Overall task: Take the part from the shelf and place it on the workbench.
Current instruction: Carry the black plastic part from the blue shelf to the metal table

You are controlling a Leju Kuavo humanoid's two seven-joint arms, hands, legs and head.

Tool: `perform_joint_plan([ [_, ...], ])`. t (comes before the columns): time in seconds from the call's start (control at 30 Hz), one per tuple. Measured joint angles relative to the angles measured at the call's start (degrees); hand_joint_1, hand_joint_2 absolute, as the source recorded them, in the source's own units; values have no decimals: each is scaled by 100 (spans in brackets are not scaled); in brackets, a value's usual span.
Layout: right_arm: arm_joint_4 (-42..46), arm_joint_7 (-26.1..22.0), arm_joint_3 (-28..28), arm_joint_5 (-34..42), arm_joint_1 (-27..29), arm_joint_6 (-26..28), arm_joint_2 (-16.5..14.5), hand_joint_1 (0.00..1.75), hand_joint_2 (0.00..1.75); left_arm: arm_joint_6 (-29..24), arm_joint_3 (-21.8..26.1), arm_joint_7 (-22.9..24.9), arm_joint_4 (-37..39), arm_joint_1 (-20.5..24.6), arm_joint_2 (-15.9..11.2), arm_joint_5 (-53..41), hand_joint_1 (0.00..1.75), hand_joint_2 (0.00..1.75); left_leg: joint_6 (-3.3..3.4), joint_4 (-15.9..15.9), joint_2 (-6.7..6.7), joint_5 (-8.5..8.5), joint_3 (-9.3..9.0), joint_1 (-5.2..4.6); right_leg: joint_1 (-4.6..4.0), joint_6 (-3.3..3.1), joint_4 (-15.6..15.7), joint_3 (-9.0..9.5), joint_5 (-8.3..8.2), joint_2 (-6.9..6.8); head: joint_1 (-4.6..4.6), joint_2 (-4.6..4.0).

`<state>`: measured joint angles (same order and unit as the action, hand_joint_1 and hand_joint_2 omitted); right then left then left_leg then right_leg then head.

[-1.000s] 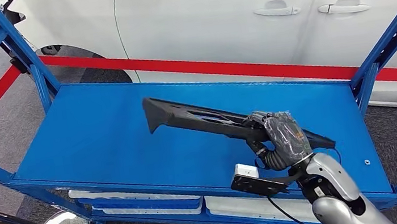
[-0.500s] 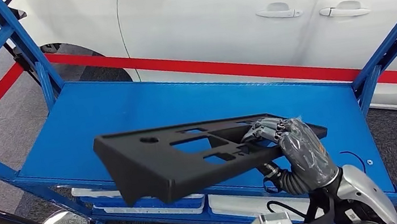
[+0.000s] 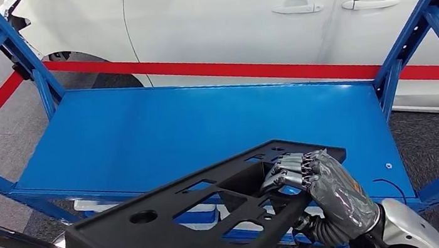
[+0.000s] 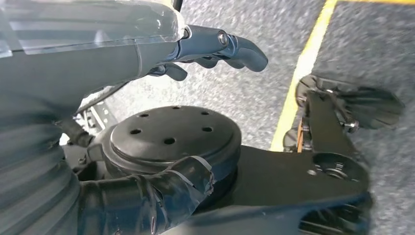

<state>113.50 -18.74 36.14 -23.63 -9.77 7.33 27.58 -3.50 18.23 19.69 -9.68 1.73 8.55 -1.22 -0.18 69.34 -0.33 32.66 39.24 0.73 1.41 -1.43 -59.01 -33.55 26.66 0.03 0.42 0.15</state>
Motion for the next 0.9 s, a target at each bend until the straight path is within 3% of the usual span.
perform_joint_plan([
  [0.03, 2, 2, 7, 0, 2, -1, 2, 175, 175, 0, 0, 0, 0, 1, 0, 0, 0, 175, -7, 307, 0, 163, 64, 2, -13, -5, -5, -58, -42, -8, 0, 0],
  [0.07, 2, 3, 14, 0, 3, -1, 4, 175, 175, 0, 0, 0, 0, 1, 0, 0, 0, 175, -6, 481, 0, 215, 56, 2, -28, -7, -12, -120, -85, -14, 0, 0],
  [0.1, 3, 4, 18, 0, 4, -1, 6, 175, 175, 0, 0, 0, 0, 1, 0, 0, 0, 175, 5, 455, 1, 152, -49, 1, -41, -5, -22, -180, -126, -17, 0, 0],
  [0.17, 11, -1, 21, 4, 4, -2, 10, 175, 175, 0, 0, 0, 0, 9, -1, -1, 0, 175, 70, -165, 0, -121, -549, -12, -63, 9, -42, -286, -206, -18, 0, 0],
  [0.23, 31, -27, 23, 20, 4, -6, 13, 175, 175, 0, 0, 1, 0, 30, -7, -7, 0, 175, 140, -913, 2, -217, -1051, -46, -77, 54, -46, -345, -285, -21, 1, 0],
  [0.3, 56, -47, 52, 9, 38, 12, 14, 175, 175, -1, 0, 10, 0, 46, -11, -15, 0, 175, 175, -1192, 0, -212, -1179, -87, -68, 127, -18, -350, -369, -33, 1, 0],
  [0.37, 92, -36, 102, -74, 112, 75, 16, 175, 175, -7, 1, 28, 1, 39, -13, -17, 0, 175, 224, -1251, 10, -329, -1125, -83, -59, 202, 10, -354, -422, -33, 3, 0],
  [0.4, 110, -23, 126, -122, 142, 112, 19, 175, 175, -11, 2, 38, 1, 36, -16, -18, 0, 175, 266, -1285, 23, -400, -1096, -69, -58, 226, -39, -386, -335, -27, 7, 0],
  [0.47, 135, -1, 173, -178, 171, 192, 25, 175, 175, -19, 5, 56, 2, 34, -25, -28, 0, 175, 339, -1332, 59, -548, -988, -46, -46, 258, -447, -530, 137, -11, 11, 0],
  [0.53, 141, 9, 234, -166, 172, 278, 36, 175, 175, -29, 7, 68, 2, 33, -31, -42, 0, 175, 365, -1313, 70, -665, -820, -53, -38, 289, -1143, -699, 640, -8, 14, 0],
  [0.57, 140, 8, 263, -140, 172, 309, 43, 175, 175, -38, 7, 73, 2, 31, -33, -46, 0, 175, 358, -1292, 67, -716, -731, -56, -32, 305, -1402, -719, 721, -8, 14, 0],
  [0.6, 140, 5, 287, -106, 171, 331, 50, 175, 175, -51, 7, 79, 2, 29, -36, -51, 0, 175, 345, -1264, 56, -765, -639, -58, -24, 315, -1503, -659, 675, -8, 13, 0],
  [0.67, 140, -16, 325, -43, 169, 343, 60, 175, 175, -79, 7, 100, 2, 31, -44, -61, 0, 175, 306, -1185, 9, -846, -461, -53, -2, 315, -1107, -236, 391, 22, 13, 0],
  [0.73, 139, -39, 348, -9, 164, 348, 69, 175, 175, -95, 7, 118, 2, 41, -50, -70, 0, 175, 248, -1096, -60, -916, -319, -53, 4, 282, -350, 319, 345, 168, 6, 0],
  [0.77, 138, -47, 352, -2, 165, 350, 73, 175, 175, -98, 7, 121, 2, 44, -54, -74, 0, 175, 212, -1068, -96, -952, -283, -56, -2, 260, -95, 483, 385, 232, 8, 0],
  [0.8, 138, -51, 355, 2, 163, 350, 75, 175, 175, -99, 7, 122, 2, 44, -59, -75, 0, 175, 173, -1057, -136, -995, -258, -58, -15, 235, 27, 547, 434, 265, 8, 0],
  [0.87, 137, -57, 366, 4, 153, 350, 77, 175, 175, -102, 7, 125, 2, 35, -75, -79, 0, 175, 95, -1071, -209, -1069, -221, -53, -19, 164, 50, 502, 366, 189, 15, 0],
  [0.9, 137, -57, 374, 4, 143, 350, 77, 175, 175, -103, 7, 127, 2, 29, -84, -79, 0, 175, 63, -1034, -206, -1016, -171, -46, -11, 110, 58, 460, 316, 134, 13, 0],
])
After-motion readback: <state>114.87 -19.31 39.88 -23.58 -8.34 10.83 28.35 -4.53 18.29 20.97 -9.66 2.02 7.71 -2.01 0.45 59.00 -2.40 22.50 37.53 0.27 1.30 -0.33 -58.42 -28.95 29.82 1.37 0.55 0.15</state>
